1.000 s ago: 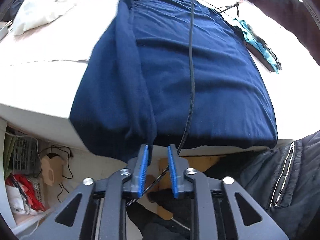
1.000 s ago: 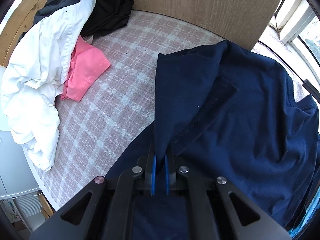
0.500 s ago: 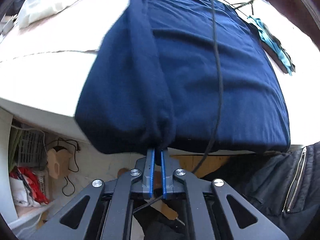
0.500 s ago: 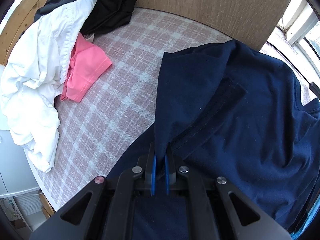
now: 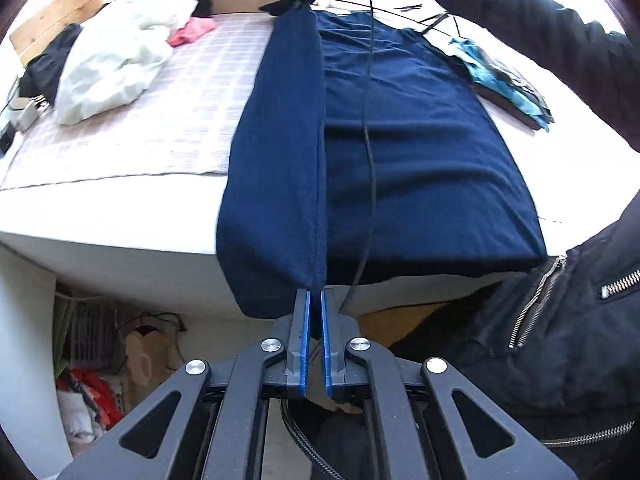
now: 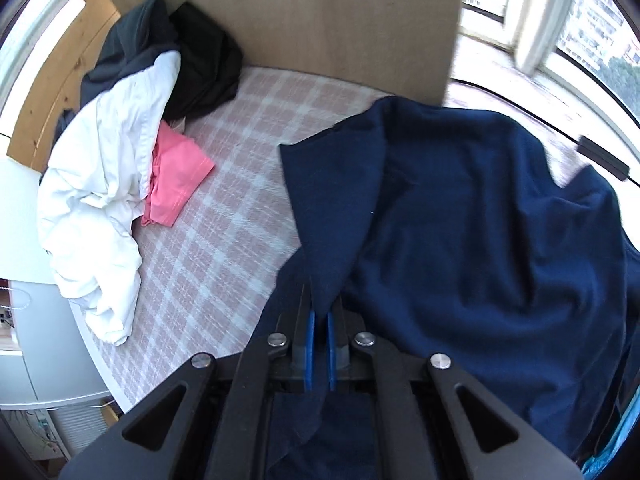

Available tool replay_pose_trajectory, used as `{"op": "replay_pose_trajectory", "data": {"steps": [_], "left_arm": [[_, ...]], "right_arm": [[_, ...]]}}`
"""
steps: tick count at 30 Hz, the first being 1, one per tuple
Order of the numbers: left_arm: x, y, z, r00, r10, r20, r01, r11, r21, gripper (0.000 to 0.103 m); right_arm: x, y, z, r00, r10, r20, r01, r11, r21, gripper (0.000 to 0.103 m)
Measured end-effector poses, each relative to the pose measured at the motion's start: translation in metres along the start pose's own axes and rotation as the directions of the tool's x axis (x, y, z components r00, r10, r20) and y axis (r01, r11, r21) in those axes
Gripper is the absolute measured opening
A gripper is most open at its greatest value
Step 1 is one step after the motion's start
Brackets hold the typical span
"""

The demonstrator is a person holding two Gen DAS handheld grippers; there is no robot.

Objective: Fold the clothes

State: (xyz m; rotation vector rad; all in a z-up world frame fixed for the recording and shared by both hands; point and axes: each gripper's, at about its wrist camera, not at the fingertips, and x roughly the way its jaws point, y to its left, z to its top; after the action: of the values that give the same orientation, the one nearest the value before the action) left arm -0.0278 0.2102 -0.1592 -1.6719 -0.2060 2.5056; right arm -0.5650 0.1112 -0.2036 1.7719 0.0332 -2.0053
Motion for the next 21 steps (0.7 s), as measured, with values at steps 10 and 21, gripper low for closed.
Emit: {"op": "replay_pose_trajectory", "data": {"steps": [10, 21], "left_arm": [[0.044, -0.036, 0.006, 0.994, -0.093, -0.064, 0.096, 0.994, 0.056, 0.005], [0.021, -0.005, -0.018, 0.993, -0.046, -0.105, 0.043, 0.999, -0.027, 0.02]], "right_arm": [[0.026, -0.045, 0.0, 0.998, -0.059, -0.001, 0.059, 0.998, 0.023, 0.005], [0.052, -0.036, -0.003, 0.989, -0.145, -0.042, 0.143, 0.989, -0.045, 0.03]]}}
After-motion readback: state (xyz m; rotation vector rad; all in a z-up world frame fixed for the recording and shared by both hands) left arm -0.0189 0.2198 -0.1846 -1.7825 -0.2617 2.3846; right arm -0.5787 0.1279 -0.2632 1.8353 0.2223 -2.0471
